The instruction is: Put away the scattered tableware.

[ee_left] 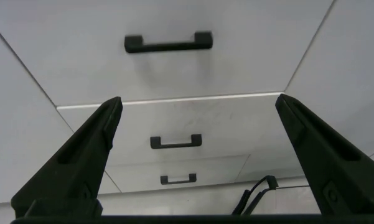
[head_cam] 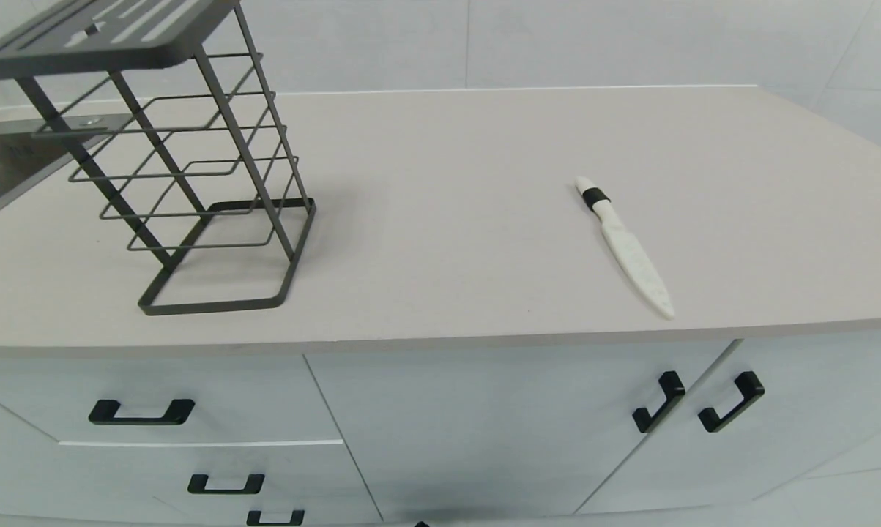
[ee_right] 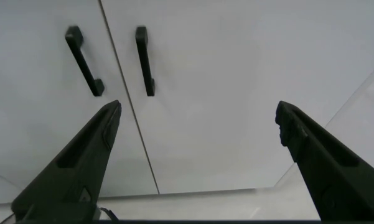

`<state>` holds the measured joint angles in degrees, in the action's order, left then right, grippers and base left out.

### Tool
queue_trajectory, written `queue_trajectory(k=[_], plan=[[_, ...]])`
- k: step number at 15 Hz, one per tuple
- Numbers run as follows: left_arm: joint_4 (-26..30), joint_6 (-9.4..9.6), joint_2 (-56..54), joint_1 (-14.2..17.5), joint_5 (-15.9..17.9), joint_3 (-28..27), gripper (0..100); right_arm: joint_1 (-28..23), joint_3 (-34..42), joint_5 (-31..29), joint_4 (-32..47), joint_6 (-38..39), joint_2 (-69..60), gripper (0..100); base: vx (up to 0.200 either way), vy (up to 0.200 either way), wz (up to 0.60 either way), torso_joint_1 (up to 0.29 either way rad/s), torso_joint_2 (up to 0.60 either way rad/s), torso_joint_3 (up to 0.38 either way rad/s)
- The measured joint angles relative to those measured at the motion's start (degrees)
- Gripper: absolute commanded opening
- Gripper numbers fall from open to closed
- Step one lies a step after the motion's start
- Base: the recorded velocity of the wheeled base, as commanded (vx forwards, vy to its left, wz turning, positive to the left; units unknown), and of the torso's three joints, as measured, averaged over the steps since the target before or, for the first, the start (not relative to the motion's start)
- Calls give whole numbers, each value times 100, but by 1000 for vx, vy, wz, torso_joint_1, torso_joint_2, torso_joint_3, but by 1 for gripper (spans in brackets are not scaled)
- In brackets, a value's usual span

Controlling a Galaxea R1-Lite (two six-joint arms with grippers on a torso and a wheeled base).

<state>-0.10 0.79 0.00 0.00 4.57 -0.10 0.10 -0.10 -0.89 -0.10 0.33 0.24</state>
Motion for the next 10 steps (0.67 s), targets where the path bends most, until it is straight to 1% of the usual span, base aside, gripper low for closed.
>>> queue_trajectory(k=[1,3,4,5,7,10], plan=[[2,0,0,0,-1,0,100,0,0,0,2,0,0,100,0,0,0,232,-476,-227],[2,-1,0,0,-1,0,100,-5,0,0,7,0,0,100,0,0,0,78,-478,-222],[0,-1,0,0,0,0,100,-5,0,0,5,0,0,100,0,0,0,173,-500,-203],[0,0,0,0,-1,0,100,0,0,-1,2,0,0,100,0,0,0,305,-491,-217],[2,-1,0,0,-6,0,100,-5,0,0,0,0,0,100,0,0,0,408,-464,-224],[2,0,0,0,-11,0,100,0,0,0,2,0,2,100,0,0,0,310,-501,-238]])
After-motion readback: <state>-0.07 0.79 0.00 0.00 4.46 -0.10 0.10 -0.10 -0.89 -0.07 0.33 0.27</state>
